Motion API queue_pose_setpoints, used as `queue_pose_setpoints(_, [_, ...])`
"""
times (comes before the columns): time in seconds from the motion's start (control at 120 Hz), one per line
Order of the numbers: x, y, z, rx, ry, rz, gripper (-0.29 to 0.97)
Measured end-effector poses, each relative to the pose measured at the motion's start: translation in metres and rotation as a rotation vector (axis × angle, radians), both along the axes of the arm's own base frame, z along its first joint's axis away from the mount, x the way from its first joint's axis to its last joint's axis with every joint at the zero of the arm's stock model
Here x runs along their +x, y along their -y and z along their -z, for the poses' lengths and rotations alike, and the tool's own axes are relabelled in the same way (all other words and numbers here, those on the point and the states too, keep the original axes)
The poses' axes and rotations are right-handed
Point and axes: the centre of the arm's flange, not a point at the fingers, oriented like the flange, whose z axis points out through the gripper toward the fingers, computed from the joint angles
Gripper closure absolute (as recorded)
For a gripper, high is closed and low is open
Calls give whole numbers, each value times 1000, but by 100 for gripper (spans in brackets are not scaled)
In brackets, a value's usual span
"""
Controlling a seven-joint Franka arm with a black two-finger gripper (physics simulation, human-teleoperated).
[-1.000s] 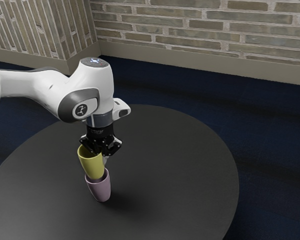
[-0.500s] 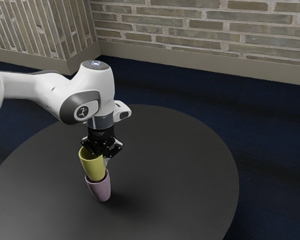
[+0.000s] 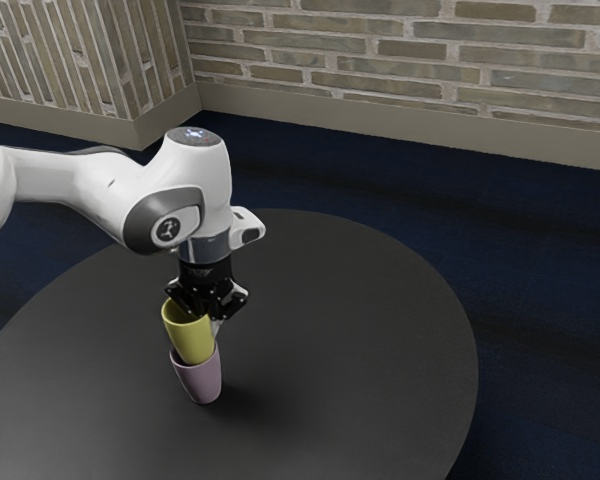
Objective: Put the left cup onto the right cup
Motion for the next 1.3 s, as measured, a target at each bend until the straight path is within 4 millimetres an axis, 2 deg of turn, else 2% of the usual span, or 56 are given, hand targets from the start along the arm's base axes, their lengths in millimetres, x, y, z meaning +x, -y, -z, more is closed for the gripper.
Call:
queue_pose_setpoints(0.117, [0, 0, 1, -3, 1, 1, 70])
queue_pose_setpoints(0.35, [1, 1, 0, -6, 4, 5, 37])
queue_pose_setpoints(0.542, [1, 1, 0, -6, 5, 9, 21])
queue_pose_setpoints(0.817, [1, 1, 0, -6, 5, 14, 13])
queue_pose_setpoints(1.3, [1, 1, 0, -7, 4, 19, 11])
